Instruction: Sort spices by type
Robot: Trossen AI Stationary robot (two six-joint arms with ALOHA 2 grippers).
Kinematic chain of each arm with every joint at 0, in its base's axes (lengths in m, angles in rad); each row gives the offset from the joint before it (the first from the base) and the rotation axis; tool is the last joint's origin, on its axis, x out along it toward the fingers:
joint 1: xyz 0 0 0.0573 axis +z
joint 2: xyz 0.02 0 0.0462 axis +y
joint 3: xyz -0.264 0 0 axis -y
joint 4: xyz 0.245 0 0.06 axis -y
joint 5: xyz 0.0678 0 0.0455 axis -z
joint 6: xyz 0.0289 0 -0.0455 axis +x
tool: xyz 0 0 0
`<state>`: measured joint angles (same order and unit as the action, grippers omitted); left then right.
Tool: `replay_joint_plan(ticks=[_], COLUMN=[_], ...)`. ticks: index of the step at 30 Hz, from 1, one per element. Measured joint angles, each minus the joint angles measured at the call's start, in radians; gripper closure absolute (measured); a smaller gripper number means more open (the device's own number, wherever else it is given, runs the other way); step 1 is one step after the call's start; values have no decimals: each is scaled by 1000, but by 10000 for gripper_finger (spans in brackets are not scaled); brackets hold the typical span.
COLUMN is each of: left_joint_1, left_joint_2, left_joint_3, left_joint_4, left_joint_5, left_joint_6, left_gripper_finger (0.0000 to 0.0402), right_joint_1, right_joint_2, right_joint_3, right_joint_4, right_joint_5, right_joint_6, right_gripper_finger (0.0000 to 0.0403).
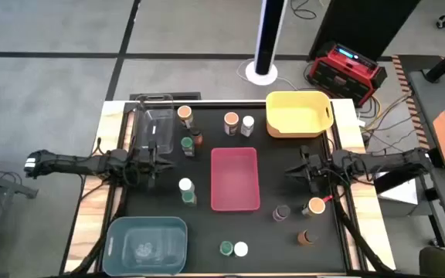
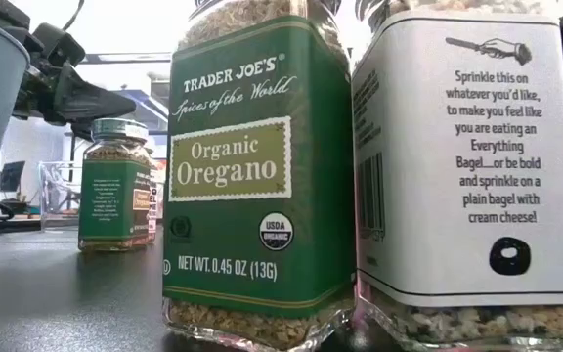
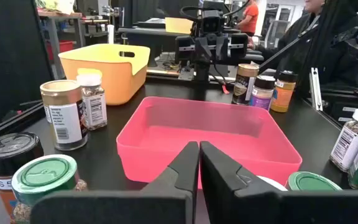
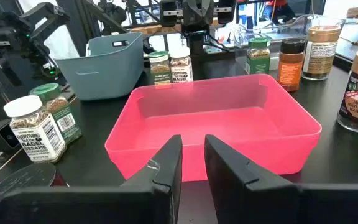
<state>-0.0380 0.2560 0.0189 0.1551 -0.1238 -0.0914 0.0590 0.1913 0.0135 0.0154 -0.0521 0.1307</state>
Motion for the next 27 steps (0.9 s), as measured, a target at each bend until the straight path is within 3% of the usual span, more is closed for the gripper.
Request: replay_joint_plan(ticks=[18, 27], left_joint_1=[0, 0], left_joint_2=[0, 0], left_joint_3=[0, 0], left_joint_4=[0, 0], left_joint_5=[0, 0], left_joint_6=[0, 0], left_gripper_finger=[402, 402], right_joint_1=[0, 0], right_joint_2=[0, 0], right_joint_3=[0, 0], right_joint_4=[0, 0], right_joint_5=[0, 0], right_joint_6=[0, 0], right_gripper_finger=[310, 325])
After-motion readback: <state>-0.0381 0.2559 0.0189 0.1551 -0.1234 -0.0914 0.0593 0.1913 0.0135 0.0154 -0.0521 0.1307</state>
